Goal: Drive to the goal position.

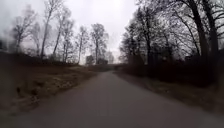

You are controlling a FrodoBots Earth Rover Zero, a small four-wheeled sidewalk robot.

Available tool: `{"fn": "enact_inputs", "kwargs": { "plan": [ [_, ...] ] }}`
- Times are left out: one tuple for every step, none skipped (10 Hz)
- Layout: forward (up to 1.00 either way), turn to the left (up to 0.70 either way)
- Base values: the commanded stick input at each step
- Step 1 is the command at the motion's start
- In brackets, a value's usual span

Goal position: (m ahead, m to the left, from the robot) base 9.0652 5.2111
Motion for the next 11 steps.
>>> {"fn": "enact_inputs", "kwargs": {
  "plan": [
    [0.70,0.00],
    [0.70,0.00],
    [0.70,0.00],
    [0.70,0.00],
    [0.70,0.00],
    [0.70,0.00],
    [0.70,0.00],
    [0.70,0.00],
    [0.70,0.00],
    [0.70,0.00],
    [0.70,0.00]
  ]
}}
